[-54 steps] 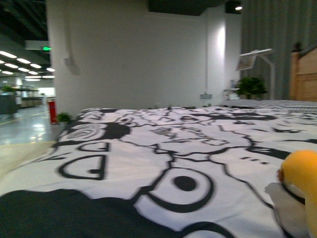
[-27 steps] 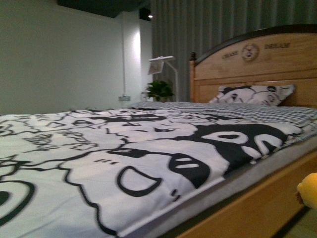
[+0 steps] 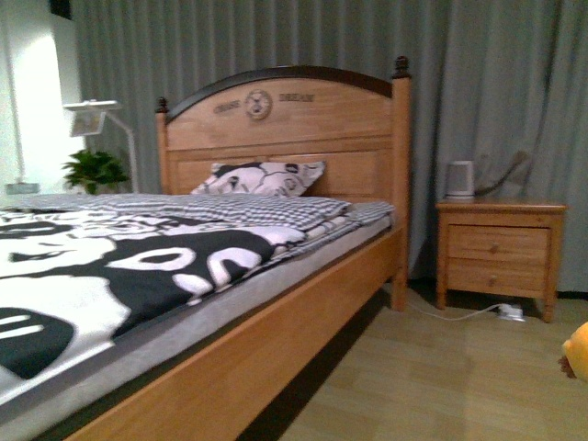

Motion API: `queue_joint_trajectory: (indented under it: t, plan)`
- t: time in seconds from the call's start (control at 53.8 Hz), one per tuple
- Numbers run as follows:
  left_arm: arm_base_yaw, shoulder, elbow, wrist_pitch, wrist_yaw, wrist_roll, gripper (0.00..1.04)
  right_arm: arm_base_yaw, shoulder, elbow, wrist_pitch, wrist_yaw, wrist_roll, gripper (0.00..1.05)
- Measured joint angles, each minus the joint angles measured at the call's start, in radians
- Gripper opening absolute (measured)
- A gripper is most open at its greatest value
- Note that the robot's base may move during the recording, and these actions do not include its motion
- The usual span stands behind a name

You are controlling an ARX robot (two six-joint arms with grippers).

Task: Put away toys

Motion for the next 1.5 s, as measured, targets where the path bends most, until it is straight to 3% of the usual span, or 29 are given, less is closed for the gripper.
queue_joint_trajectory:
  t: [1.504]
  plan:
    - [-0.001, 0.0, 0.0, 0.0, 0.0, 0.0, 0.98, -0.001, 0.0, 0.0, 0.0, -0.002, 0.0, 0.07]
